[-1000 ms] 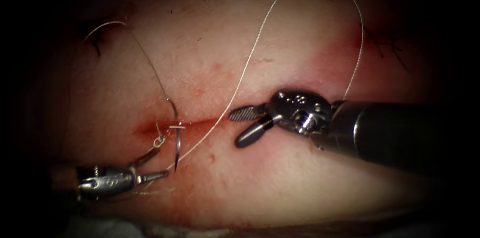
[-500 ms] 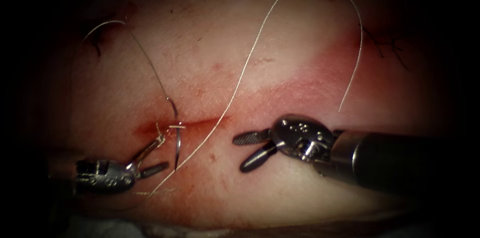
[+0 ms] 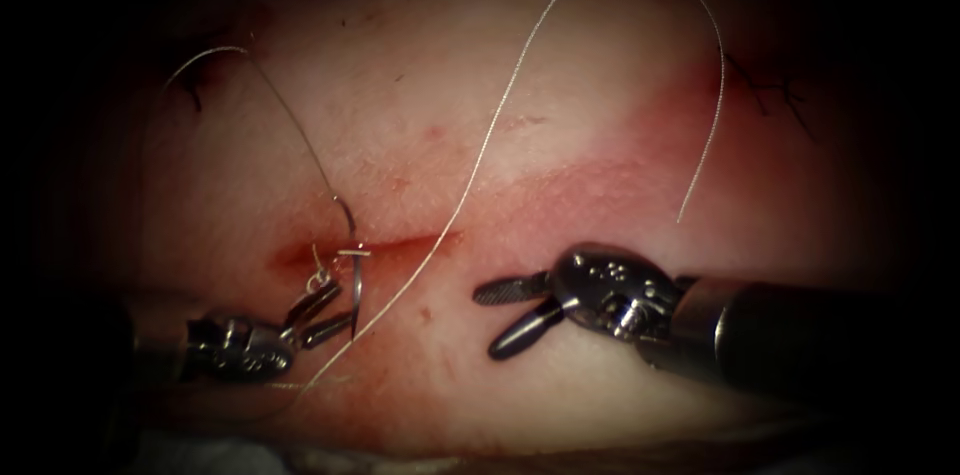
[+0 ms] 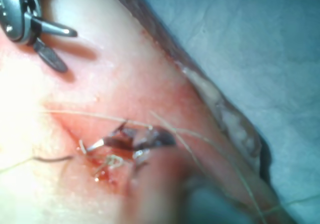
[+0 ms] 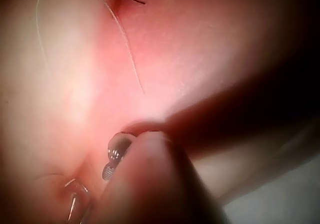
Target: Wound Closure
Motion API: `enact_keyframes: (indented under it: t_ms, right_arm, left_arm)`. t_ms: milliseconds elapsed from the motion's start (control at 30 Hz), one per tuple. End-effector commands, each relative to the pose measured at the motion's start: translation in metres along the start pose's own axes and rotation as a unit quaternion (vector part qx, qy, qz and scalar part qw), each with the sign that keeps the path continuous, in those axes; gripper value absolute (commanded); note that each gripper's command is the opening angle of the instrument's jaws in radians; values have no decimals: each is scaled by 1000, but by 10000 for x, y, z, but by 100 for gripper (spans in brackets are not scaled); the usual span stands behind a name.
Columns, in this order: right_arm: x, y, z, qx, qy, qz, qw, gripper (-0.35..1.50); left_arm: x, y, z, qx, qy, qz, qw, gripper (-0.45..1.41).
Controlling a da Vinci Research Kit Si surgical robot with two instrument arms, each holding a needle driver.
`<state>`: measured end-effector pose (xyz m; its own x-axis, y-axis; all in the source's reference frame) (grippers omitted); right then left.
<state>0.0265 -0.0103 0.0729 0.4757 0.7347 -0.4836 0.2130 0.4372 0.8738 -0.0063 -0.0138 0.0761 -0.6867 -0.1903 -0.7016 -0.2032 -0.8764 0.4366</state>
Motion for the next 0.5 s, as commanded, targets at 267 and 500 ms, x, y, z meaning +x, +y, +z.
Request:
enact_keyframes:
  t_ms: [267, 500]
  right_arm:
    - [-11, 5, 13, 1, 3, -2, 1000, 131]
    - [-12, 5, 15, 1, 4, -2, 1000, 131]
  left_arm:
    - [11, 9, 15, 2, 14, 16, 1000, 81]
    - [5, 1, 21, 7, 14, 14, 1000, 63]
